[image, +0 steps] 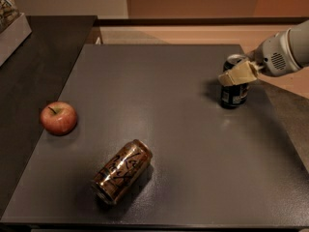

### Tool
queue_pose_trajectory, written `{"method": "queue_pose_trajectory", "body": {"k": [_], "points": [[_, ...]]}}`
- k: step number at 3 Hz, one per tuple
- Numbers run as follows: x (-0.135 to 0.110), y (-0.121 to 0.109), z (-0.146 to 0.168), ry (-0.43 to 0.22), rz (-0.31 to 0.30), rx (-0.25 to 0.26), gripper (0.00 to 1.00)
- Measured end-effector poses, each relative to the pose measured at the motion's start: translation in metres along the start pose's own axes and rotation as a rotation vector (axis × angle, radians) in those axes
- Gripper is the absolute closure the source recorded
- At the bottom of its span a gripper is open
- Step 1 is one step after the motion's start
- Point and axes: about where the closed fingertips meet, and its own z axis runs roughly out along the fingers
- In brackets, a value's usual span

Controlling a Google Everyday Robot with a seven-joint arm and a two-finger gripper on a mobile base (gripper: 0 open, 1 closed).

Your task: Move pepsi can near orange can

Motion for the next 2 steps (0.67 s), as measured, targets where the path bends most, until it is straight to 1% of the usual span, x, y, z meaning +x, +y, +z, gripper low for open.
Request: {"method": "queue_pose_trajectory", "body": {"k": [1,2], "points": [[-0.02,0.021,-0.006,-0.032,-0.046,-0.033,1.0],[-0.036,0.045,-0.005,-0.06,-0.09,-0.081,1.0]]}}
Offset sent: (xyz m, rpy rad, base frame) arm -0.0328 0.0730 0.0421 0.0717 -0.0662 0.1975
